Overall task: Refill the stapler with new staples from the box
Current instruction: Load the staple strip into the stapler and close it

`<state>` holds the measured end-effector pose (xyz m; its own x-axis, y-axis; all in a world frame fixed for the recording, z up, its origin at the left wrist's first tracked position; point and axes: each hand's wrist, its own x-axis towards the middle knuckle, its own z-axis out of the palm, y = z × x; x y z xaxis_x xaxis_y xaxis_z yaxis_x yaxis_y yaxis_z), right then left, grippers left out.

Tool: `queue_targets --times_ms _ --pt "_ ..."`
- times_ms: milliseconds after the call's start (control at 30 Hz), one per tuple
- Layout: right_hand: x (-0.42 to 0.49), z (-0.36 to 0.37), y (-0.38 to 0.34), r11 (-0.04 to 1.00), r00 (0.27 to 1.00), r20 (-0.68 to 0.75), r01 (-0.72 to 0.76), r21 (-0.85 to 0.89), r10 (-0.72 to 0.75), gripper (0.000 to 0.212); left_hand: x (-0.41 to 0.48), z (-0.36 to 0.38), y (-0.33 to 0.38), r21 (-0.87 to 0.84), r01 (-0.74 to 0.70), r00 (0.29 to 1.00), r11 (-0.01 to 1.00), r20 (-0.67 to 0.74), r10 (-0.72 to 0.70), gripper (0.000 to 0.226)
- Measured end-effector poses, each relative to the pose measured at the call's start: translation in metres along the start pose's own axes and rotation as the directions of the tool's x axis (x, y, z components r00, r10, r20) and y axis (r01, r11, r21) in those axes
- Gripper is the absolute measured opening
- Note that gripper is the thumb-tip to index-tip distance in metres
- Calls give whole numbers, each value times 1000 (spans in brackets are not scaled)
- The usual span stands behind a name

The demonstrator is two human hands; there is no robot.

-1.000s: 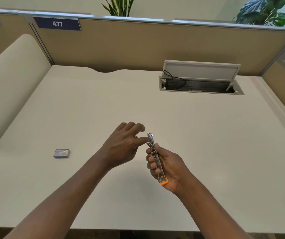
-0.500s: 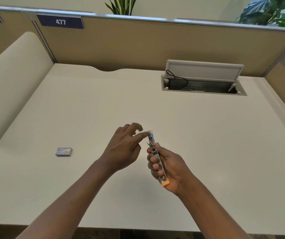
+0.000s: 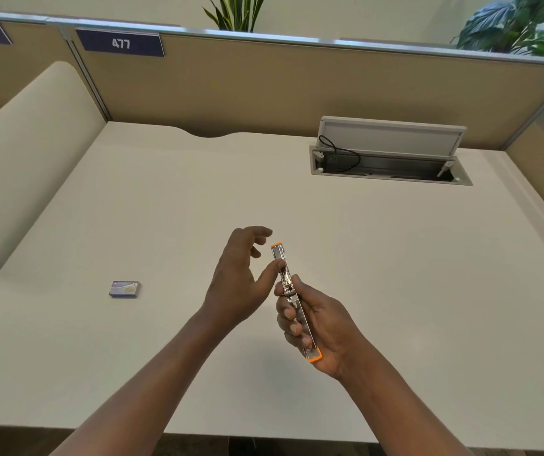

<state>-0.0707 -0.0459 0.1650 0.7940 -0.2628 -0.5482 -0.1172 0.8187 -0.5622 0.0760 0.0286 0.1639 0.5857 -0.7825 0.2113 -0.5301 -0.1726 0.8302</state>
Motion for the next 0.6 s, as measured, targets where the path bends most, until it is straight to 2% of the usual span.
queue_targets --times_ms 133,200,300,367,433,533,600 --pt "0 0 -1 999 1000 -4 -1 39 1 34 1 -4 -1 -158 164 985 974 78 -153 50" --pt "1 1 -3 998 1000 -13 2 60 -2 35 -4 -9 -3 -206 169 970 964 208 -125 61" --pt "2 2 -5 992 999 -38 32 118 -28 34 -18 -15 -4 -192 111 908 975 418 -21 100" --pt "4 2 -6 983 997 -59 67 168 -58 34 -27 -16 -3 -144 55 870 988 492 23 130" --pt "6 3 -6 975 993 -76 105 196 -92 35 -34 -15 -3 -19 -56 848 998 527 58 149" --pt "8 4 -6 961 988 -92 143 236 -124 36 -37 -13 -6 119 -210 838 971 534 116 155" --pt "11 6 -6 956 987 -97 148 254 -127 36 -34 -13 -7 143 -219 860 965 496 121 153"
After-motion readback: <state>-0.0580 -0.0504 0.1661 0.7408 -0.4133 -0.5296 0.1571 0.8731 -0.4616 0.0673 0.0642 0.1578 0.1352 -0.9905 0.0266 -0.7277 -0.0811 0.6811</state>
